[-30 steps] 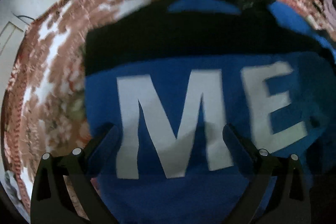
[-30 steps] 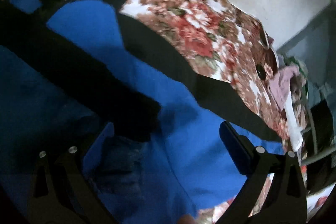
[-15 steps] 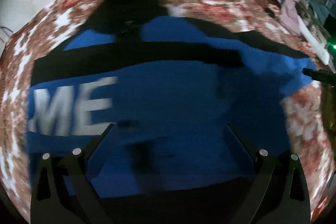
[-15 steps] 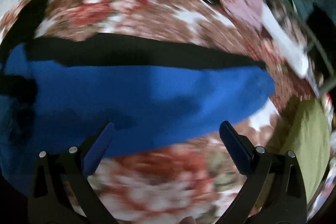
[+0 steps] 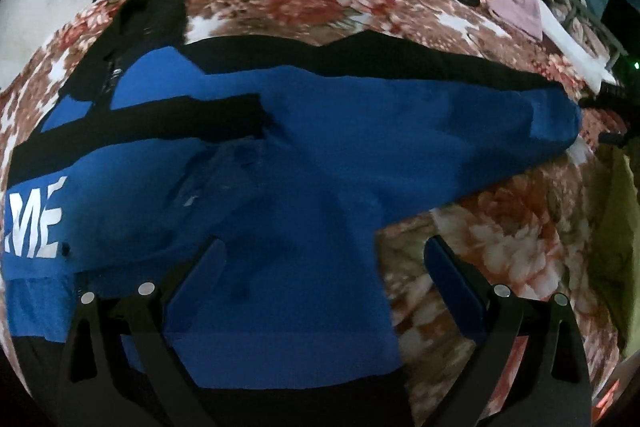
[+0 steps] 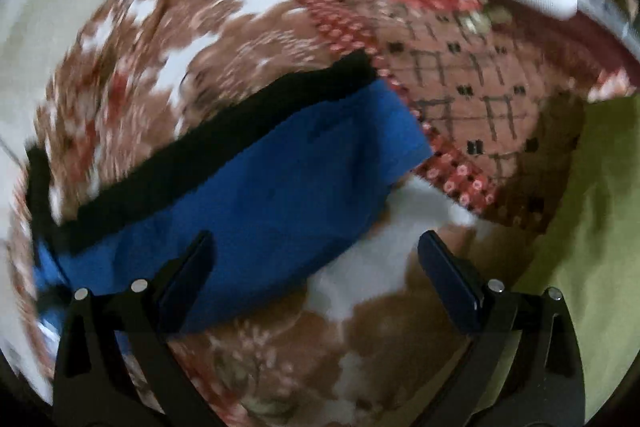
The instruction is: Fold large clothes
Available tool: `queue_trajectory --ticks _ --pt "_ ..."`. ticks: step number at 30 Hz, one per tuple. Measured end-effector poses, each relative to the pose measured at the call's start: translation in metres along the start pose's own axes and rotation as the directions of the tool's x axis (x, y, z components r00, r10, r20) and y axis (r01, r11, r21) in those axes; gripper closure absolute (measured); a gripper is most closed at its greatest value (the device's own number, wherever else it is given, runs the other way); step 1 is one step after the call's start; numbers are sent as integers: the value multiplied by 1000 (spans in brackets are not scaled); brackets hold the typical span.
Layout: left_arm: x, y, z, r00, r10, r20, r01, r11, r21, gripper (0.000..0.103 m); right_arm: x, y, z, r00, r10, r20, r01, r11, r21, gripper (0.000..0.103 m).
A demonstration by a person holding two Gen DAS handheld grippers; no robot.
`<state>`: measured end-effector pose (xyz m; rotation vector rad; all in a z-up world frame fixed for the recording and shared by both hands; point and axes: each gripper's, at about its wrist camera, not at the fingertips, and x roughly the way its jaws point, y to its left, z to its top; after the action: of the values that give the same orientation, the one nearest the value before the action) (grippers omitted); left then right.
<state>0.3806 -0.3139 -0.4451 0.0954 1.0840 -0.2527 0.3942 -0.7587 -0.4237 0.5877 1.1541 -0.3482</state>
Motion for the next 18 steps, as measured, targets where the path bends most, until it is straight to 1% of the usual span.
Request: queue_trajectory --ticks 1,2,3,6,9,13,17,18 --pt "1 -4 1 1000 3 -1 -3 1000 2 6 7 -15 8 996 81 -28 -79 994 80 5" --pt "2 -6 3 1000 5 -3 -5 1000 2 6 11 -23 12 990 137 -41 -131 983 131 5" --pt "3 -10 3 1000 8 -7 -8 1000 3 6 16 -32 16 979 200 -46 -187 962 199 5" --pt "8 -17 4 1000 11 -14 -11 1000 3 6 26 -37 25 961 272 -49 -251 934 255 5" --pt "12 -23 5 1000 2 -23 -2 1000 6 6 41 -40 28 948 309 -73 -274 913 303 5" --pt "14 -33 7 1000 -26 -13 26 999 24 6 58 -48 33 940 333 -72 -288 890 353 4" --pt "18 -42 8 998 -61 6 60 994 96 6 65 -52 37 936 348 -57 -302 875 379 5" --pt "20 -44 8 997 -72 15 69 990 126 6 66 -53 38 936 347 -55 -302 874 380 15"
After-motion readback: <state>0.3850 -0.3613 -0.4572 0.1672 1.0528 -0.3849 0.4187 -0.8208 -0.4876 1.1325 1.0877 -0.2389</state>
